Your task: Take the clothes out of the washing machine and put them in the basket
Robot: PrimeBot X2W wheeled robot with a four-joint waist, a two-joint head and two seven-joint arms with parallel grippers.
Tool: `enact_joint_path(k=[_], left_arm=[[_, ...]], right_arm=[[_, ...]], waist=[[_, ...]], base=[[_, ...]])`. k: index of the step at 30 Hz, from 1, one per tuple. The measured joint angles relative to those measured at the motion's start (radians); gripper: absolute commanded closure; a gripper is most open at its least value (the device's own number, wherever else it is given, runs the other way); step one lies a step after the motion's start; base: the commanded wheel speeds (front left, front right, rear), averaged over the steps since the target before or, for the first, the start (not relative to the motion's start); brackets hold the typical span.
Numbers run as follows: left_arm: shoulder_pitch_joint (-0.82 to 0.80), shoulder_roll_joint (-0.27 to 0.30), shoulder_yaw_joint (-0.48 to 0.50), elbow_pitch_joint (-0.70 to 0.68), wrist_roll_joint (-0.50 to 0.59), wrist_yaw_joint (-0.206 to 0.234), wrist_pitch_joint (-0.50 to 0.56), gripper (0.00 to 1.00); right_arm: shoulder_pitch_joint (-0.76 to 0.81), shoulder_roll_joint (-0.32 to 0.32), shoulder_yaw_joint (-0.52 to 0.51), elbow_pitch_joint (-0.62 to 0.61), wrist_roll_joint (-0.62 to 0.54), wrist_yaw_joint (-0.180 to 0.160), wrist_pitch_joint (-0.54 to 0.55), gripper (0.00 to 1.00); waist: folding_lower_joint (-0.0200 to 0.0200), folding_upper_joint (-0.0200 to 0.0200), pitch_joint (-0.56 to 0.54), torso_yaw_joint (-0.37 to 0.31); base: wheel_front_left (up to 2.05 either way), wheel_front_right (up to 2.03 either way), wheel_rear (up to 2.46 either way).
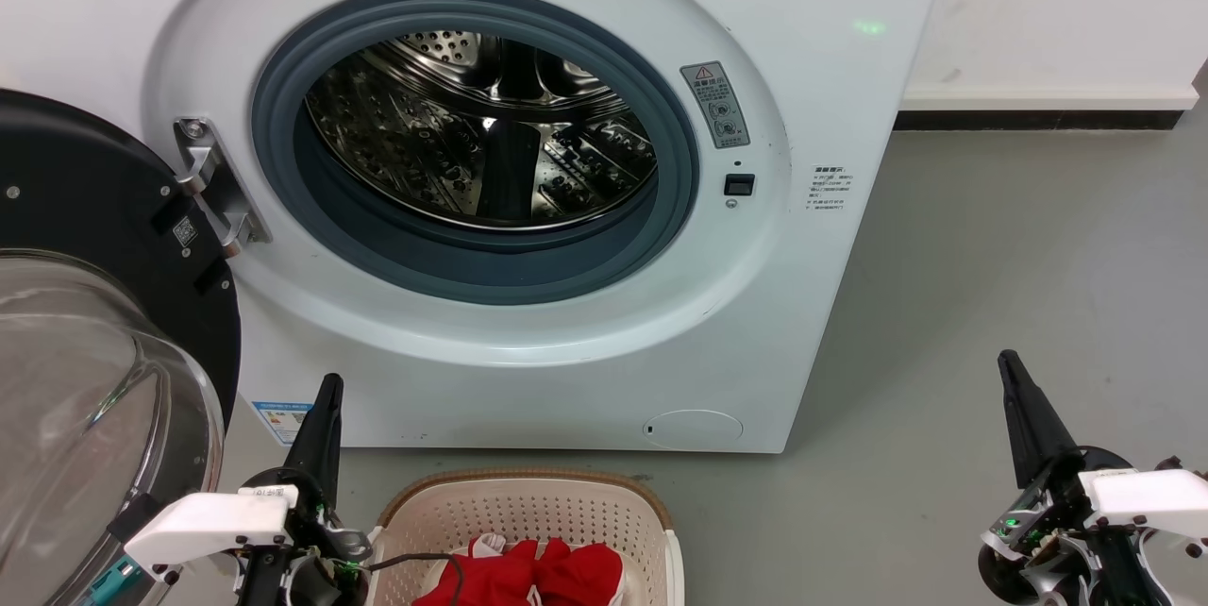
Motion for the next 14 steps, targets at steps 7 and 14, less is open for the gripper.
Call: enact_joint_path(k=[7, 14], left_arm=[[0.000, 0.000, 0.000, 0.000, 0.000, 0.000, 0.000, 1.00], [0.000, 0.000, 0.000, 0.000, 0.000, 0.000, 0.000, 1.00]], right_arm=[[0.000, 0.001, -0.003, 0.000, 0.000, 0.000, 0.001, 1.00], [0.000, 0.003, -0.005, 0.001, -0.002, 0.000, 0.002, 1.00]], waist=[[0.0000, 0.0000, 0.000, 0.000], [0.0000, 0.0000, 0.000, 0.000]], base=[[0.00, 0.00, 0.00], [0.00, 0.00, 0.00]])
